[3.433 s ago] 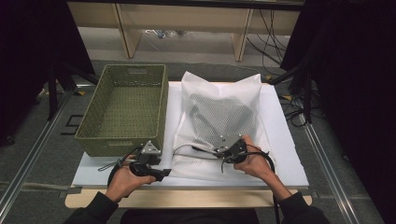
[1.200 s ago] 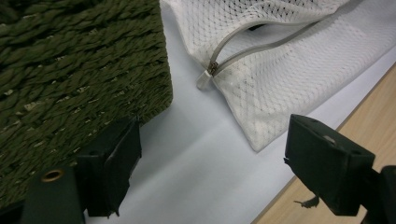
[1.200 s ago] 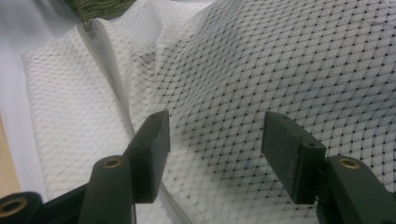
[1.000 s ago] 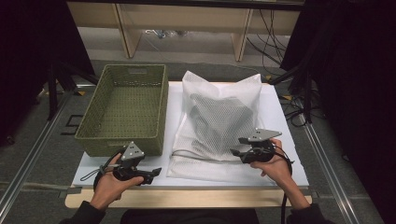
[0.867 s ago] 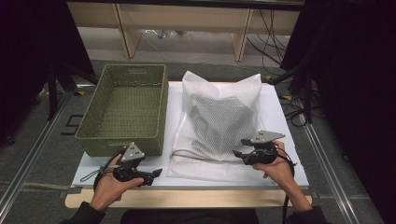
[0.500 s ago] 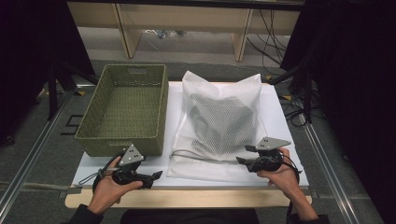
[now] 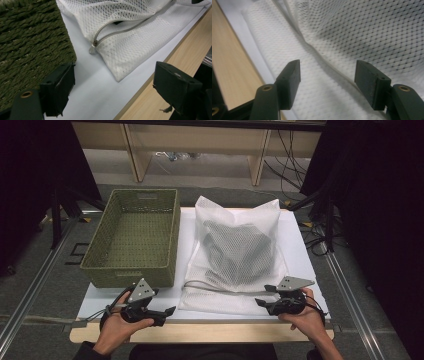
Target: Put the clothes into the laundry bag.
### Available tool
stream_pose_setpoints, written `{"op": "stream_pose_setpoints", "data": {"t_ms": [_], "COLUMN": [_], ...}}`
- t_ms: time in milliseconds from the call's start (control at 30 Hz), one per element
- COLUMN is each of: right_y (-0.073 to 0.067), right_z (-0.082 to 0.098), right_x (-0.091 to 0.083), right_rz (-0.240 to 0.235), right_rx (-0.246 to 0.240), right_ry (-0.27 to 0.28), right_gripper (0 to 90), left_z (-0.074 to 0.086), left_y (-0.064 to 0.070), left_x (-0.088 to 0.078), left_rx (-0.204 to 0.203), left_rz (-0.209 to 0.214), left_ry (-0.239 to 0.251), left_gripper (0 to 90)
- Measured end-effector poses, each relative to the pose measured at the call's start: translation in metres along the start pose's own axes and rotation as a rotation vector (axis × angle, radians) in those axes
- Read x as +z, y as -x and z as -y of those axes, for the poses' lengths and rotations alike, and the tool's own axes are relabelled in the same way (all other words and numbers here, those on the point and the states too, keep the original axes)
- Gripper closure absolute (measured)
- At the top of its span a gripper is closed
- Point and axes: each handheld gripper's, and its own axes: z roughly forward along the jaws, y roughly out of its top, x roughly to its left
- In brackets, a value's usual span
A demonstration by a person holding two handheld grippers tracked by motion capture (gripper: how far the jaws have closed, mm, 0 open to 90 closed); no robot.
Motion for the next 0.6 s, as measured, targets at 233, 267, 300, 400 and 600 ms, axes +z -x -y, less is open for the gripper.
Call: {"op": "stream_pose_setpoints", "data": {"t_ms": [233, 267, 300, 400, 600], "right_y": [-0.012, -0.013, -0.014, -0.015, -0.013], "right_z": [0.007, 0.008, 0.009, 0.01, 0.01], "right_x": [-0.007, -0.008, -0.008, -0.008, -0.008], "right_rz": [0.0, 0.002, -0.002, -0.002, 0.004], "right_rx": [-0.015, -0.01, -0.013, -0.019, -0.04], "right_ry": [-0.013, -0.016, -0.013, -0.025, -0.024], "right_gripper": [36.0, 35.9, 35.9, 35.7, 35.4], "left_z": [0.001, 0.001, 0.001, 0.001, 0.001], "left_y": [0.003, 0.003, 0.003, 0.001, 0.0], "left_x": [0.001, 0.0, 0.0, 0.001, 0.002], "left_rx": [-0.008, -0.01, -0.01, -0.006, -0.002], "left_rz": [0.011, 0.011, 0.01, 0.003, -0.014], "left_ry": [0.003, 0.002, 0.003, 0.003, -0.012], "left_gripper": [17.1, 17.1, 17.1, 17.3, 17.3]}}
